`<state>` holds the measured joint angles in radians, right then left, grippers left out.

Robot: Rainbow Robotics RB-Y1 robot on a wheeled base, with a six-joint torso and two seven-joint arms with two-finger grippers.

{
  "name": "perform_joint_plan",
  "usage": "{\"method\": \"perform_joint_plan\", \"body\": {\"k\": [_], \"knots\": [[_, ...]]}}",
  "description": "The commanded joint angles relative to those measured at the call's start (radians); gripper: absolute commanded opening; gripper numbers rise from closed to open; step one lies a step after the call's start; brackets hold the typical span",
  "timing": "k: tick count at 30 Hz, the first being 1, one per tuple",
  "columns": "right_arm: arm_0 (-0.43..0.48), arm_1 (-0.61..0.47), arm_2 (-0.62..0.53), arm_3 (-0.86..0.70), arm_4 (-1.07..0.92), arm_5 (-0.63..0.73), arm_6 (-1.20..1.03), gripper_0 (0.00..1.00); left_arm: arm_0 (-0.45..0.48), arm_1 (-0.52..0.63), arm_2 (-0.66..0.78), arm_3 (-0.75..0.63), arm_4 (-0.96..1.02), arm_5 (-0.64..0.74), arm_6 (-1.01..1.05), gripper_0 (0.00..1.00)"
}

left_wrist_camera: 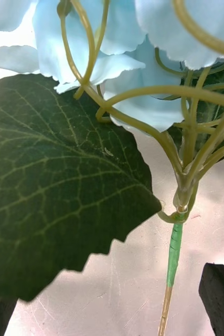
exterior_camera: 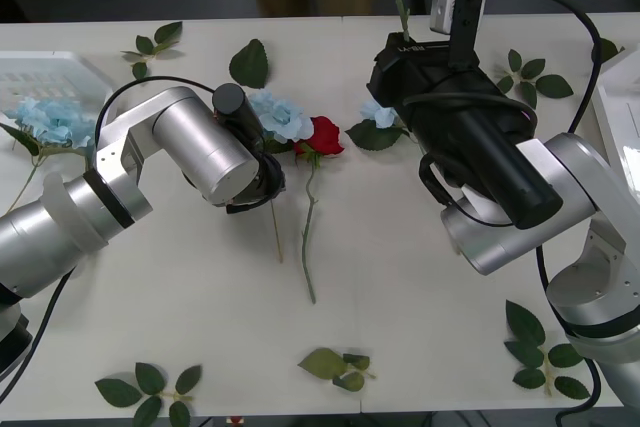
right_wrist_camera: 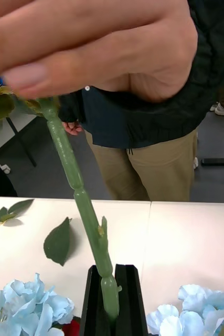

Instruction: Place the red flowers into the right box and the blue flowers into the left box. If a person shows an open palm, hand one flower to the person first, then continue sorting.

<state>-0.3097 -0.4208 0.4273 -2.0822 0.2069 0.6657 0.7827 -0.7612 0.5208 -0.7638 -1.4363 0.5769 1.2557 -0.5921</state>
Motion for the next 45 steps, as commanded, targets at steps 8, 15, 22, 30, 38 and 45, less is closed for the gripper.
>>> {"method": "perform_joint_plan", "body": {"k": [8,15,22,30,38,45], "knots": [[-0.035,0.034,-0.009,-0.012,0.020,0.002,-0.037,0.04,0.013,-0.005,-0.015,-0.016,0.006,-0.024,0.037,1.00],[-0.035,0.034,-0.010,-0.013,0.019,0.002,-0.042,1.00,0.013,-0.004,-0.015,-0.016,0.012,-0.024,0.037,1.00],[-0.037,0.034,-0.009,-0.013,0.020,0.002,-0.045,1.00,0.013,-0.004,-0.015,-0.016,0.015,-0.024,0.037,1.00],[-0.035,0.034,-0.009,-0.013,0.019,0.002,-0.046,1.00,0.013,-0.004,-0.015,-0.016,0.017,-0.024,0.037,1.00],[0.034,-0.052,-0.039,-0.072,-0.086,0.002,-0.051,1.00,0.013,-0.004,-0.015,-0.016,0.017,-0.024,0.035,1.00],[0.043,-0.243,-0.173,-0.065,-0.627,0.094,0.021,1.00,0.013,-0.004,-0.015,-0.016,0.017,-0.024,0.035,1.00]]}}
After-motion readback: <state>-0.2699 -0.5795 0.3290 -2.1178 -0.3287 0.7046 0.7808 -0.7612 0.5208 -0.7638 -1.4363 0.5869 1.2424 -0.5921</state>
